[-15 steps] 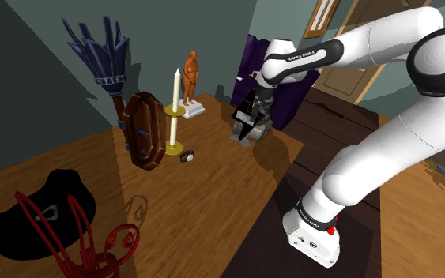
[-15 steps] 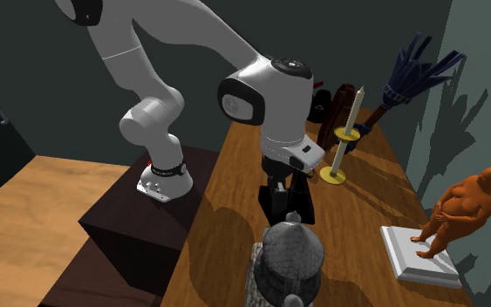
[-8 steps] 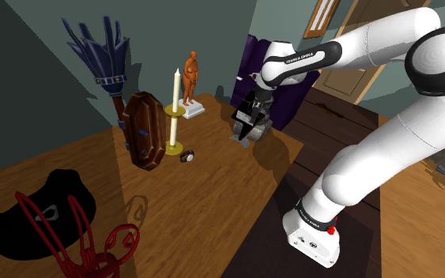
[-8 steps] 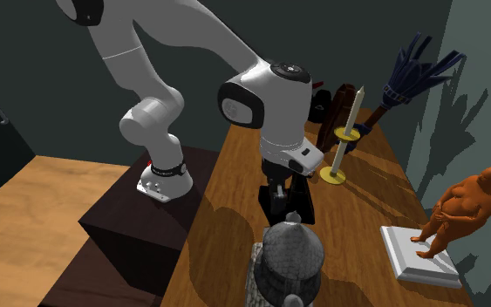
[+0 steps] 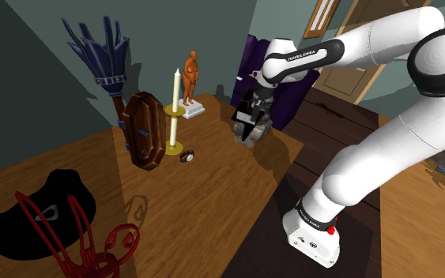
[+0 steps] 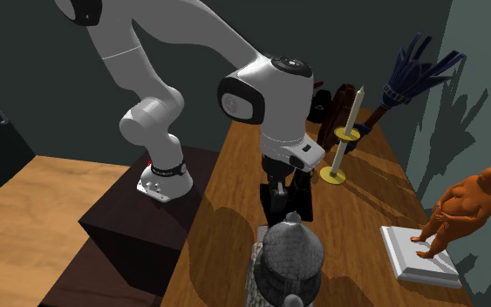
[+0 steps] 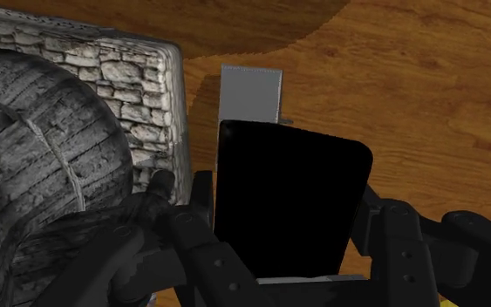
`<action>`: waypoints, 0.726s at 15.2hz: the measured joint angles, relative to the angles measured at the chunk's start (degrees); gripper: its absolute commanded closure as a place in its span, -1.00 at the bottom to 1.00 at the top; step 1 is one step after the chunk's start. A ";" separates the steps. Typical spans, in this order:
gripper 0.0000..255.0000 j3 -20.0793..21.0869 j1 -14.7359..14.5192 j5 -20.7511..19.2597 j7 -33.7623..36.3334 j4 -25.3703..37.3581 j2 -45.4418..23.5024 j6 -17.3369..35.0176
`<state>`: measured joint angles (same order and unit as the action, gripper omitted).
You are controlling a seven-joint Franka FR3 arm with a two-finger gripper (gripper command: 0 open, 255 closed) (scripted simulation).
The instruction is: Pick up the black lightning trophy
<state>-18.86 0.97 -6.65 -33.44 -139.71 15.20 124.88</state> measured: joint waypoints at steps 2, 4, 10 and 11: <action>1.00 0.25 0.01 -0.14 0.21 0.82 0.95 -1.79; 1.00 0.32 0.00 -0.12 0.16 1.97 1.26 -3.24; 1.00 0.90 -0.01 -0.30 0.48 4.93 3.30 -8.21; 1.00 0.92 -0.01 -0.28 0.40 5.73 3.43 -9.14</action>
<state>-17.94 0.96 -6.93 -33.04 -133.98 18.63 115.74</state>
